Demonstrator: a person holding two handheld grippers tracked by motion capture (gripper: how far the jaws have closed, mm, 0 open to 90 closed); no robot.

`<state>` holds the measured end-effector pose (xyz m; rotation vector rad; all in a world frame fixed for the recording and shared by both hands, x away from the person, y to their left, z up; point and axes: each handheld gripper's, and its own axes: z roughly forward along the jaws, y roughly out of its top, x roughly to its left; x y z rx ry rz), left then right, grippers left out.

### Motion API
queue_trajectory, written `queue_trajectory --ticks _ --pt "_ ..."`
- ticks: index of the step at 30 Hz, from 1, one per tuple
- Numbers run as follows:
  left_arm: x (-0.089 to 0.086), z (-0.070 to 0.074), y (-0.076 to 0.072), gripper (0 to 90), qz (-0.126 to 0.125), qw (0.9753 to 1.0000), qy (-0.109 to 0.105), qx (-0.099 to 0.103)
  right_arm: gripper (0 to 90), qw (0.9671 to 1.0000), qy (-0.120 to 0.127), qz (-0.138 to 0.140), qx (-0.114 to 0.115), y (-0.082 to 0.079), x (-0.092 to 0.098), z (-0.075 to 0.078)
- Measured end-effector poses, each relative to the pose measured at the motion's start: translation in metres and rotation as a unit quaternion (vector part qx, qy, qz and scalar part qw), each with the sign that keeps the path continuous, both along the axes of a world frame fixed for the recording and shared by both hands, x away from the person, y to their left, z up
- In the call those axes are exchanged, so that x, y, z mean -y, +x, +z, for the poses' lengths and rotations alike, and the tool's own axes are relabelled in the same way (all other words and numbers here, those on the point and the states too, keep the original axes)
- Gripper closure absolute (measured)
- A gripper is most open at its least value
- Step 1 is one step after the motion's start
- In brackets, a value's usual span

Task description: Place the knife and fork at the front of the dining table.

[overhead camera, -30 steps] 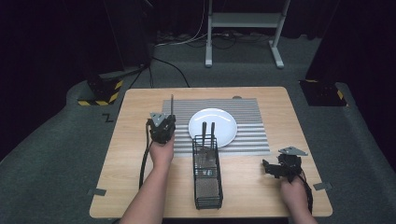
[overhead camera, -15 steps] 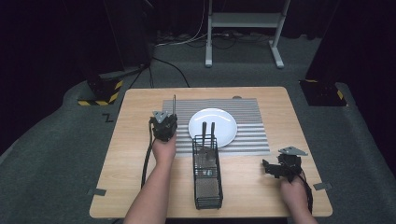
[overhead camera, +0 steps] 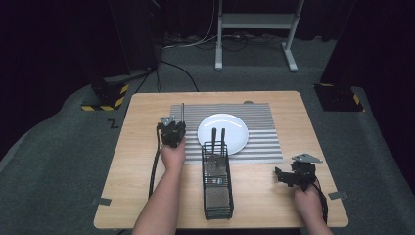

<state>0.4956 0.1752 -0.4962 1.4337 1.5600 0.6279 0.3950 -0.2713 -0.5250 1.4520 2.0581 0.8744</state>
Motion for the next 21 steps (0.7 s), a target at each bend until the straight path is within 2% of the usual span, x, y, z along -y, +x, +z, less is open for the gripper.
queue_trajectory --ticks 12,17,21 --pt "0.0014 -0.0058 0.0038 82.3 0.000 0.9999 0.000 -0.017 9.3 1.0000 0.000 0.000 0.000 0.0000 0.0000 0.0000" --pt "0.0008 -0.0086 0.0052 82.3 0.002 0.9996 -0.006 -0.028 9.3 1.0000 -0.001 0.000 0.001 -0.0001 0.0002 0.0000" --pt "0.0010 -0.0093 0.0057 82.3 0.003 0.9995 -0.009 -0.029 9.3 1.0000 0.000 0.001 0.001 -0.0002 0.0003 -0.0001"
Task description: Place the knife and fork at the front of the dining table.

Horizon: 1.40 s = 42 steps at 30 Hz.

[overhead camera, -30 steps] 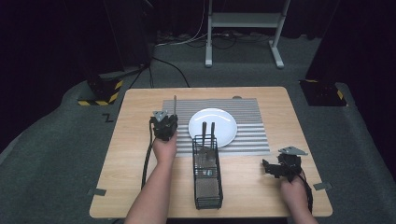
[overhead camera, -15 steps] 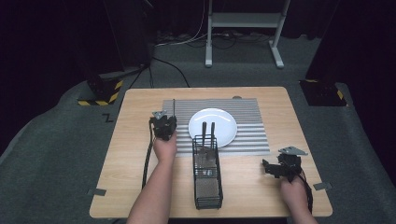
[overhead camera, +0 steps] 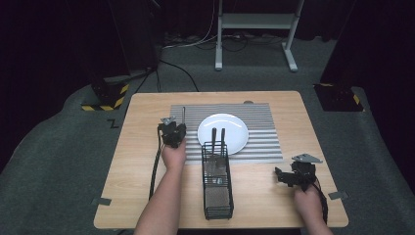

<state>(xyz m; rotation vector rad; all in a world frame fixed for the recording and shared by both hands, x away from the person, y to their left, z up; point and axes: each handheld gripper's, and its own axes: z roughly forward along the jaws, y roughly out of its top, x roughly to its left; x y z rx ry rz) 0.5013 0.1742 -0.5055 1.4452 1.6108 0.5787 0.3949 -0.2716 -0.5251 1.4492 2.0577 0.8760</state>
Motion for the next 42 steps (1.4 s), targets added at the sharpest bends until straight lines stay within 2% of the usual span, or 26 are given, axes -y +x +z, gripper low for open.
queue_trajectory --ticks 7,14,19,24,30,37,40,42 --pt "0.001 0.002 -0.001 82.3 -0.001 1.0000 0.002 0.000 9.3 1.0000 0.000 0.000 0.000 0.000 0.000 0.000" --pt "0.005 0.006 0.004 82.3 0.000 0.9999 0.007 -0.014 9.3 1.0000 0.000 -0.001 0.000 0.000 0.000 0.000" --pt "0.006 0.001 0.008 82.3 0.005 0.9995 -0.004 -0.031 9.3 1.0000 0.000 0.000 0.000 0.000 0.000 0.000" --pt "0.005 -0.002 0.009 82.3 0.003 0.9994 -0.002 -0.033 9.3 1.0000 0.000 -0.001 0.000 0.000 0.000 0.000" --pt "0.003 -0.007 0.011 82.2 0.003 0.9988 -0.002 -0.048 9.3 1.0000 0.000 0.000 0.000 0.000 0.000 0.000" --pt "0.003 -0.009 0.012 81.8 0.001 0.9984 -0.011 -0.055 9.4 1.0000 0.000 0.000 0.000 0.000 0.000 0.000" --pt "0.002 -0.009 0.012 81.1 0.002 0.9982 -0.021 -0.057 9.4 1.0000 0.000 0.000 0.000 0.000 0.000 0.000" --pt "0.000 -0.005 0.012 79.7 0.005 0.9981 -0.040 -0.046 9.4 1.0000 0.000 0.000 0.000 0.000 0.000 0.000"
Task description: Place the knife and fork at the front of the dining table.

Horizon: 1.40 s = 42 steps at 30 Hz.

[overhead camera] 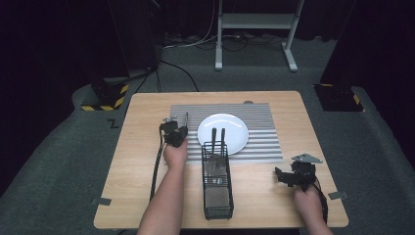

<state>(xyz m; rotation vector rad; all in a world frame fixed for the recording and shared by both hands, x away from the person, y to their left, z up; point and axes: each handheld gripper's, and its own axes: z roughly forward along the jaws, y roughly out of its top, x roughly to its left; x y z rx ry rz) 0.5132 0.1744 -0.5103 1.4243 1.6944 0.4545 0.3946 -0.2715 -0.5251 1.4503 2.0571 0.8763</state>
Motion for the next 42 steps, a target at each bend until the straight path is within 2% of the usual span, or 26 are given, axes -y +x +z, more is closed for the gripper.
queue_trajectory --ticks 1,3,9,11,13,16,19,21,23,24,25,27,28,31,32,35,37,41,42 --pt "0.000 0.003 0.000 80.2 0.000 1.0000 0.001 0.003 9.4 1.0000 0.000 0.000 0.000 0.000 0.000 0.000" --pt "0.002 0.008 0.000 81.4 -0.006 0.9998 0.018 0.007 9.4 1.0000 0.000 0.000 0.000 0.000 0.000 0.000" --pt "0.000 0.010 -0.003 80.3 -0.002 0.9998 0.017 0.012 9.4 1.0000 0.000 0.000 0.000 0.000 0.000 0.000" --pt "0.000 0.011 -0.005 79.6 -0.004 0.9995 0.028 0.013 9.4 1.0000 0.000 0.000 0.000 0.000 0.000 0.000" --pt "-0.001 0.012 -0.009 79.2 -0.003 0.9994 0.029 0.018 9.4 1.0000 0.000 0.000 0.000 0.000 0.000 0.000" --pt "-0.002 0.013 -0.015 78.5 -0.008 0.9985 0.050 0.021 9.4 1.0000 0.000 0.000 0.000 0.000 0.000 0.000" --pt "-0.003 0.011 -0.023 78.0 -0.013 0.9965 0.079 0.023 9.4 1.0000 0.000 0.000 0.000 0.000 0.000 0.000" --pt "-0.005 0.008 -0.029 78.2 -0.012 0.9963 0.082 0.020 9.4 1.0000 0.001 0.000 -0.001 0.000 0.000 0.000" --pt "-0.008 0.005 -0.038 80.3 -0.016 0.9945 0.102 0.017 9.4 1.0000 0.001 0.000 -0.001 0.000 0.000 0.000" --pt "-0.008 0.005 -0.038 81.2 -0.016 0.9945 0.102 0.017 9.4 1.0000 0.000 0.000 -0.001 0.000 0.000 0.000" --pt "-0.009 0.002 -0.047 81.4 -0.021 0.9926 0.118 0.018 9.4 1.0000 0.001 0.000 -0.001 0.000 0.000 0.000" --pt "-0.012 -0.002 -0.056 81.0 -0.024 0.9912 0.129 0.016 9.4 1.0000 0.001 0.000 -0.001 0.000 0.000 0.000" --pt "-0.012 -0.002 -0.056 78.9 -0.024 0.9912 0.129 0.016 9.4 1.0000 0.001 0.000 -0.001 0.000 0.000 0.000" --pt "-0.018 -0.008 -0.072 73.3 -0.019 0.9911 0.131 0.013 9.4 1.0000 0.001 0.000 -0.001 0.000 0.000 0.000" --pt "-0.019 -0.010 -0.076 72.4 -0.015 0.9903 0.138 0.012 9.4 1.0000 0.000 0.000 -0.001 0.000 0.000 0.000" --pt "-0.018 -0.013 -0.084 69.4 -0.008 0.9840 0.178 -0.006 9.4 1.0000 0.001 0.000 -0.001 0.000 0.000 0.000" --pt "-0.016 -0.014 -0.087 67.3 -0.011 0.9819 0.188 -0.014 9.4 1.0000 0.000 0.000 0.000 0.000 0.000 0.000" --pt "-0.008 -0.014 -0.091 65.3 -0.026 0.9771 0.211 -0.013 9.4 1.0000 0.000 0.001 0.000 0.000 0.000 0.000" --pt "-0.007 -0.014 -0.092 65.5 -0.028 0.9775 0.209 -0.013 9.4 1.0000 0.000 0.001 0.000 0.000 0.000 0.000"
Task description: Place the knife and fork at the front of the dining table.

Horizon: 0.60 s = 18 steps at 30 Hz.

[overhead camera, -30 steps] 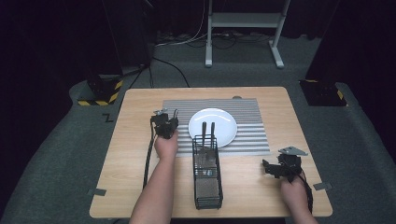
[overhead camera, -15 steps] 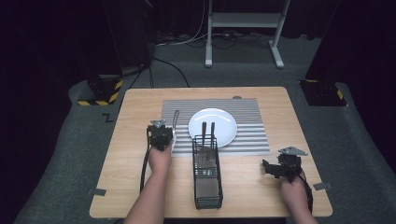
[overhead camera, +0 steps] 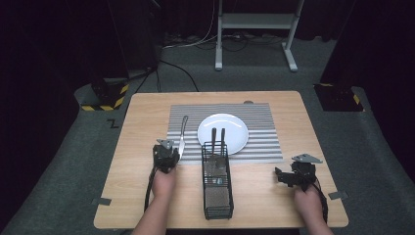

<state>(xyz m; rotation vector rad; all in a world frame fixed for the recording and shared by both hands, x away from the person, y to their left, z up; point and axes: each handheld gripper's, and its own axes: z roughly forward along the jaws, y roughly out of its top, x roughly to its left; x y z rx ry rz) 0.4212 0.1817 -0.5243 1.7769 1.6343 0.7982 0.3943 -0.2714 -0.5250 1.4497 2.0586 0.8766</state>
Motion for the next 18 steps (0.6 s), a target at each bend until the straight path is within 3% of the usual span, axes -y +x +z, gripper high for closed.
queue_trajectory --ticks 5,9,14,18 --pt "0.001 0.000 -0.001 65.7 -0.002 1.0000 -0.009 -0.001 9.4 1.0000 0.000 0.000 0.000 0.000 0.000 0.000" --pt "-0.004 0.001 0.000 59.4 0.002 0.9998 -0.019 -0.010 9.4 1.0000 0.000 0.000 0.000 0.000 0.000 0.000" --pt "-0.013 0.004 -0.008 38.1 0.003 0.9994 -0.008 -0.033 9.4 1.0000 0.000 0.000 0.000 0.000 0.000 0.000" --pt "-0.024 0.010 -0.024 28.6 -0.001 0.9997 -0.020 -0.017 9.4 1.0000 0.000 0.000 0.000 0.000 0.000 0.000"
